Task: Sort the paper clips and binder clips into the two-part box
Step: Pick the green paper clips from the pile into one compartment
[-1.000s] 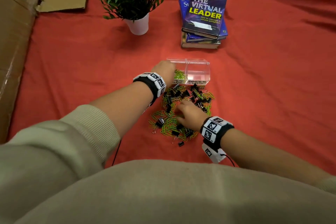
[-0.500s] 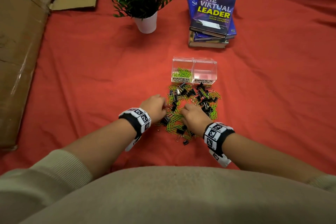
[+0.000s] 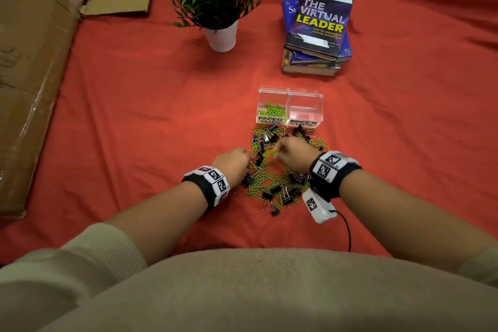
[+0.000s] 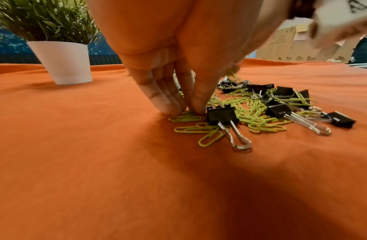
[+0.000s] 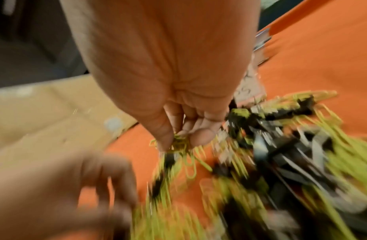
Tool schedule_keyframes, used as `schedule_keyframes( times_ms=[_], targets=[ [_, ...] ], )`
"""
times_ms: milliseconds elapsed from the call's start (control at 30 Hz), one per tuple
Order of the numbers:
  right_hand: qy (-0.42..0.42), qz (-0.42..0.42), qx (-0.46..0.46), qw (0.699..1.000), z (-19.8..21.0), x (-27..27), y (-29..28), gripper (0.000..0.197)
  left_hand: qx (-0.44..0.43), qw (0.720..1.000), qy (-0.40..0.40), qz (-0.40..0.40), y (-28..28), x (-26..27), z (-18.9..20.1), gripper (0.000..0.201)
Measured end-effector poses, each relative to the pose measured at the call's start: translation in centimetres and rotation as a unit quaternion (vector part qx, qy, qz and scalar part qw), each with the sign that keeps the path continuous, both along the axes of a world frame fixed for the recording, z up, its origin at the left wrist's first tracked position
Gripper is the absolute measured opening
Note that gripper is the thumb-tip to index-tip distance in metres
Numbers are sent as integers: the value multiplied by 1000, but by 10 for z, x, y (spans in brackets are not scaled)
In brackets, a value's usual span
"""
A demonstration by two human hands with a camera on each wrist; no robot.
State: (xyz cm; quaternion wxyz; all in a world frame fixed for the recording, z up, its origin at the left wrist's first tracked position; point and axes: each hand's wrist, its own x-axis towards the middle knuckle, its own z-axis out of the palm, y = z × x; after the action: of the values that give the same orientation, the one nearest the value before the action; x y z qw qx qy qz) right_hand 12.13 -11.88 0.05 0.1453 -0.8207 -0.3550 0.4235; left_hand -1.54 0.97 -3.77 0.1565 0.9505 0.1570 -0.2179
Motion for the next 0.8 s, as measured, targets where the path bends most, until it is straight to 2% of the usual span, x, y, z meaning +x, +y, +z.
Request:
schedule_keyframes(
  times_ms=[167, 267, 433, 533, 600, 667, 733, 800],
  targets=[
    [15, -78, 67, 995, 27, 41, 28, 13, -6, 1000, 3, 5, -2, 1, -2, 20],
    [-50, -85, 87, 991, 36, 55, 48, 15, -2, 1000, 8, 3, -3, 2, -2, 23],
    [-128, -63, 38, 989, 30, 54, 67, 21, 6, 1000, 18, -18, 0, 4, -2, 24],
    [-164, -50, 69, 983, 23, 48, 61, 31, -14, 1000, 24, -7, 6, 8, 2, 22],
    [-188, -34, 102, 976, 19, 40, 48, 32, -42, 999, 4, 4, 12, 14, 7, 19],
    [-187, -9, 115, 976, 12, 29, 32, 20, -57, 997, -40, 14, 20, 24, 15, 15],
    [-157, 35, 86, 983, 0, 13, 14, 14, -60, 994, -87, 20, 27, 39, 26, 11],
    [-138, 71, 55, 986, -14, -3, -1, 17, -70, 989, -124, 27, 31, 59, 38, 9]
  ],
)
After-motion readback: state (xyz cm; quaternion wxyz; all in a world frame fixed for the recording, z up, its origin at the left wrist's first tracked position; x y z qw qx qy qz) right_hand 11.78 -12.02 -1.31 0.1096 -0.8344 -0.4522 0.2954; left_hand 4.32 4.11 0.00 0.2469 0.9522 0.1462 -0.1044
